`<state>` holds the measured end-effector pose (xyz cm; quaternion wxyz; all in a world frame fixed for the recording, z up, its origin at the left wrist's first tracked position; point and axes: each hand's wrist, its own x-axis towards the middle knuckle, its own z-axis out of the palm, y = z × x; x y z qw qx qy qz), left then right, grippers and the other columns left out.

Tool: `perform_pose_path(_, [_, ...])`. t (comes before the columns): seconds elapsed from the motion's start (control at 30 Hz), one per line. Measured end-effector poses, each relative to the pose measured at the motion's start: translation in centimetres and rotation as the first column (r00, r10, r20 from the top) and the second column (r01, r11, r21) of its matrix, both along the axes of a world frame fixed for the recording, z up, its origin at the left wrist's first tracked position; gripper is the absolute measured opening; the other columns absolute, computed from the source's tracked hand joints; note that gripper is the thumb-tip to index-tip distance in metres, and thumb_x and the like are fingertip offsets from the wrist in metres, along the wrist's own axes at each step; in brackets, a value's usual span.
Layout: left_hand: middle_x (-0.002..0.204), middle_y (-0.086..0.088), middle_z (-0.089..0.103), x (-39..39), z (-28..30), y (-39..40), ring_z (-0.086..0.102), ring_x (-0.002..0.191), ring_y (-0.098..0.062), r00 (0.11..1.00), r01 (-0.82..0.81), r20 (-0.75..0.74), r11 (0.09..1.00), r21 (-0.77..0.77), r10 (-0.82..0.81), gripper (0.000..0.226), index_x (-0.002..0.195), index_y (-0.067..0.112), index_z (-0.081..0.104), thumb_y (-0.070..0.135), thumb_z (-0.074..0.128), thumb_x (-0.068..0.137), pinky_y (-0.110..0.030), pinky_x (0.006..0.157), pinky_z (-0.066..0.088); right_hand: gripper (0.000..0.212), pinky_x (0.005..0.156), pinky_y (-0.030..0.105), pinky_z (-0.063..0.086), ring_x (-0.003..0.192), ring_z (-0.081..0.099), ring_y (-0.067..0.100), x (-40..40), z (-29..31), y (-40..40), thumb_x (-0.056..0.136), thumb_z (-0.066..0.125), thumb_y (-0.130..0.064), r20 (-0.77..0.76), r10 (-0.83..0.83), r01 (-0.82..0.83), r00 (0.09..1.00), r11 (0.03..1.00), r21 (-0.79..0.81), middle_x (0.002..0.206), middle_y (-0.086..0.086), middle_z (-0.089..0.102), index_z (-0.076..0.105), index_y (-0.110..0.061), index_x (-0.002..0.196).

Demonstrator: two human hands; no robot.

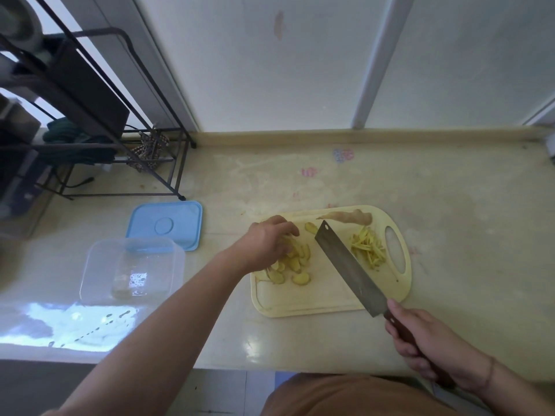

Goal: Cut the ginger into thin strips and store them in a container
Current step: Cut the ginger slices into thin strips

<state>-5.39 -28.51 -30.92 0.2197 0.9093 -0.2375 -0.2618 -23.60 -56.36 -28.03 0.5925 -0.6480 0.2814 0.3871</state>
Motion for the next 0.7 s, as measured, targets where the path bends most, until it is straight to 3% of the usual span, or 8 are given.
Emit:
perform_pose_path(0.1, [0.147,0.003,0.043,-0.7,-0.2,0.2,0.056,0.112,-0.023,0.983,0.100,0.149,0.992,0.073,-0.110,0.033,0.135,0.028,0.059,0.027,0.058,0.102,-0.033,0.103,0.029,0.055,0.034,0.015,0.025,0.040,0.024,0.013,0.0,-0.1,0.0,0.090,0.045,-0.063,0.001,-0.001,0.001,1.000,1.000,0.006,0.057,0.005,0.032,0.046,-0.008,0.085])
perform_pose_path(0.23, [0.149,0.005,0.045,-0.4,-0.7,0.7,0.042,0.127,-0.024,0.910,0.187,0.330,0.959,0.214,-0.251,0.034,0.135,0.035,0.060,0.031,0.058,0.101,-0.040,0.099,0.027,0.055,0.033,0.015,0.026,0.040,0.025,0.013,0.0,-0.1,0.0,0.090,0.045,-0.062,0.008,-0.006,0.006,1.000,1.000,0.011,0.058,0.005,0.032,0.046,-0.008,0.085])
perform_pose_path(0.47, [0.120,0.010,0.060,0.6,-0.1,-0.6,0.044,0.111,-0.023,0.811,0.345,0.361,0.875,0.338,-0.460,0.033,0.128,0.033,0.066,0.022,0.059,0.098,-0.042,0.096,0.032,0.056,0.034,0.016,0.026,0.040,0.025,0.013,-0.2,-0.2,0.2,0.087,0.047,-0.065,-0.003,-0.019,0.019,1.000,1.000,0.014,0.058,0.006,0.032,0.046,-0.008,0.084])
perform_pose_path(0.6, [0.092,0.009,0.060,0.7,-0.1,-1.2,0.046,0.095,-0.022,0.736,0.375,0.403,0.824,0.425,-0.543,0.020,0.102,0.026,0.072,0.015,0.063,0.088,-0.042,0.091,0.036,0.056,0.033,0.016,0.026,0.039,0.025,0.013,-0.2,-0.3,0.4,0.087,0.047,-0.064,0.002,-0.026,0.025,1.000,1.000,0.015,0.057,0.005,0.032,0.045,-0.008,0.083])
perform_pose_path(0.7, [0.090,0.009,0.060,0.8,-0.5,-1.0,0.048,0.093,-0.023,0.694,0.422,0.430,0.810,0.406,-0.577,0.014,0.087,0.023,0.072,0.011,0.067,0.082,-0.042,0.088,0.038,0.056,0.033,0.016,0.025,0.039,0.026,0.013,-0.4,-0.4,0.3,0.087,0.047,-0.065,0.005,-0.028,0.028,1.000,1.000,0.009,0.057,0.005,0.033,0.046,-0.009,0.082])
